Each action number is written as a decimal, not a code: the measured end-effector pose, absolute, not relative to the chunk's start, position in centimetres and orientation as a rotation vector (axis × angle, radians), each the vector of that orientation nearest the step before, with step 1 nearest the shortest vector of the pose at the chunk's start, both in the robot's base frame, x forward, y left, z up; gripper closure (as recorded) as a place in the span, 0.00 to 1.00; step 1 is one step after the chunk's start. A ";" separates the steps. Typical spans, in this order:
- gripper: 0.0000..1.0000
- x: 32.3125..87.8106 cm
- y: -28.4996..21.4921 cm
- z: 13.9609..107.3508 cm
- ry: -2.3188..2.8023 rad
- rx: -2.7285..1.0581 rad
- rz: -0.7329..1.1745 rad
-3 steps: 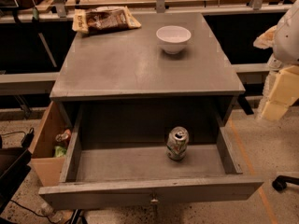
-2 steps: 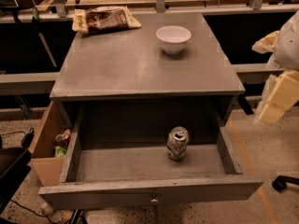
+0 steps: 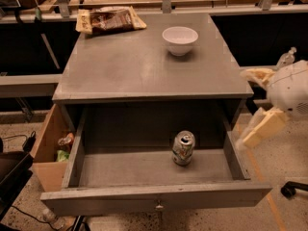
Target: Pick 7up can from top drawer and place on counter
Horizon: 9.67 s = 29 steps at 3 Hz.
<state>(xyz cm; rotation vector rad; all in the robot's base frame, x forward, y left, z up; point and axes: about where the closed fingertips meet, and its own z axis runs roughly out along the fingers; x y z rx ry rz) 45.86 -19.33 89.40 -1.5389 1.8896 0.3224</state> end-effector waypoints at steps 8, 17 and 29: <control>0.00 50.0 -10.9 71.8 1.445 -1.253 0.915; 1.00 50.9 -6.4 93.8 1.406 -1.358 0.939; 0.00 69.8 16.3 93.6 1.301 -1.218 1.118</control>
Offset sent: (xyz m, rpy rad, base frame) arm -0.0095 0.0638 -0.0547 0.7182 -0.1770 0.1915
